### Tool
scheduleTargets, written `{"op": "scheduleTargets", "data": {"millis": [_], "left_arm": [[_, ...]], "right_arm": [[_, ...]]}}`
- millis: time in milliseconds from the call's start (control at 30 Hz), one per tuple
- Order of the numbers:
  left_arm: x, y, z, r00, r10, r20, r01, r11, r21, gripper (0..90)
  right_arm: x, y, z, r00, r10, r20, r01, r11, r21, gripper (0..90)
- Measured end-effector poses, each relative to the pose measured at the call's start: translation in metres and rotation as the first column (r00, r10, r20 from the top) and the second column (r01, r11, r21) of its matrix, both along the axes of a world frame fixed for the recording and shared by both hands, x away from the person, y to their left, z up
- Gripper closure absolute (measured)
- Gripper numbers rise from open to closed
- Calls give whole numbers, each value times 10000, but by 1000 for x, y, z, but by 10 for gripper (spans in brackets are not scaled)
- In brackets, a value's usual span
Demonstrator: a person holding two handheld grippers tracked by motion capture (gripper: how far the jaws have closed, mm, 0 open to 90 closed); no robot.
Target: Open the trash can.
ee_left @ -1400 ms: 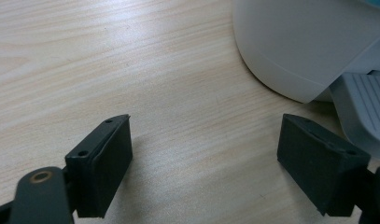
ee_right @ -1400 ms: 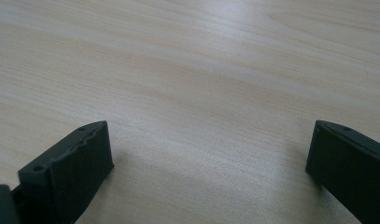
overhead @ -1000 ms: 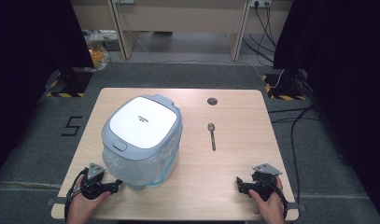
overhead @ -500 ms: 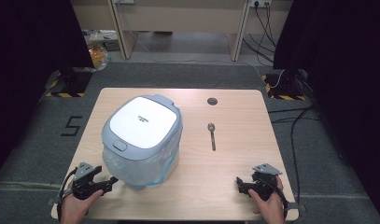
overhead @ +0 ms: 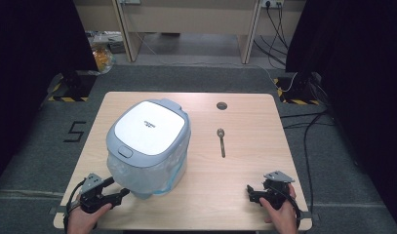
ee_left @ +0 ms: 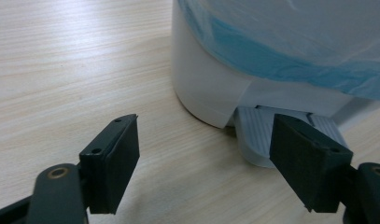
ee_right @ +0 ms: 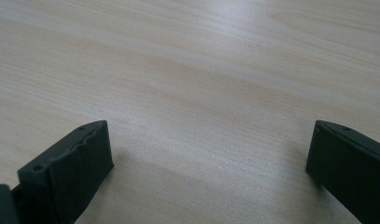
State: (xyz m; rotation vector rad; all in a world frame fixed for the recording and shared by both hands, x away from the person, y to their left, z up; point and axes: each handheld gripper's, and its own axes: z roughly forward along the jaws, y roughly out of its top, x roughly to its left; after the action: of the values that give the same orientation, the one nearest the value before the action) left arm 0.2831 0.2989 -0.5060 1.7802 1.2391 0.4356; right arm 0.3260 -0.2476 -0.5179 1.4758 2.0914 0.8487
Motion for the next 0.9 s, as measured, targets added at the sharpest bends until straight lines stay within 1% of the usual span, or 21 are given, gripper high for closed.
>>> {"op": "scheduleTargets", "data": {"millis": [100, 167, 233, 300, 367, 400, 433, 567, 600, 700, 733, 767, 833, 867, 900], "left_arm": [[-1, -5, 0, 9998, -188, 107, 188, 9998, 8, 269], [-3, -10, 0, 9991, -361, 222, 360, 9993, 43, 316], [-4, -14, 0, 9982, -555, 220, 554, 9985, 47, 348], [-5, -17, 0, 9967, -773, 260, 770, 9970, 111, 395], [-5, -20, -1, 9954, -921, 265, 916, 9956, 190, 423], [-6, -21, -1, 9946, -1004, 279, 999, 9948, 171, 453], [-6, -21, -1, 9946, -1004, 279, 999, 9948, 171, 461], [-7, -26, -2, 9914, -1276, 299, 1269, 9917, 226, 497], [-7, -27, -2, 9909, -1317, 286, 1313, 9912, 159, 507], [-7, -29, -2, 9907, -1308, 368, 1295, 9910, 346, 521], [-7, -29, -2, 9906, -1306, 394, 1293, 9910, 351, 526], [-8, -29, -2, 9904, -1300, 478, 1285, 9911, 340, 529], [-8, -30, -2, 9898, -1299, 585, 1269, 9905, 525, 551], [-9, -31, -2, 9892, -1291, 691, 1257, 9907, 518, 551], [-9, -31, -2, 9892, -1291, 691, 1257, 9907, 518, 552]], "right_arm": [[0, 0, 0, 10000, -12, 7, 12, 10000, 12, 3], [0, 0, 0, 10000, 10, 13, -10, 10000, -9, 3], [0, 0, 0, 10000, 6, 17, -6, 10000, 1, 3], [0, 0, 0, 10000, 5, 8, -5, 10000, -3, 4], [0, 0, 0, 10000, 5, 11, -5, 10000, 2, 3], [0, 0, 0, 10000, -1, 8, 1, 10000, 11, 3], [0, 0, 0, 10000, -1, 8, 1, 10000, 11, 3], [0, 0, 0, 10000, 24, -14, -24, 10000, -9, 3], [0, 0, 0, 10000, 17, -8, -17, 10000, 4, 3], [0, 0, 0, 10000, 34, -13, -34, 10000, -9, 3], [0, 0, 0, 10000, 35, -5, -35, 10000, -4, 3], [0, 0, 0, 10000, 26, -13, -26, 10000, 3, 4], [0, 0, 0, 10000, 26, -12, -26, 10000, 2, 3], [0, 0, 0, 10000, 22, -16, -22, 10000, 6, 3], [0, 0, 0, 10000, 22, -16, -22, 10000, 6, 3]]}}
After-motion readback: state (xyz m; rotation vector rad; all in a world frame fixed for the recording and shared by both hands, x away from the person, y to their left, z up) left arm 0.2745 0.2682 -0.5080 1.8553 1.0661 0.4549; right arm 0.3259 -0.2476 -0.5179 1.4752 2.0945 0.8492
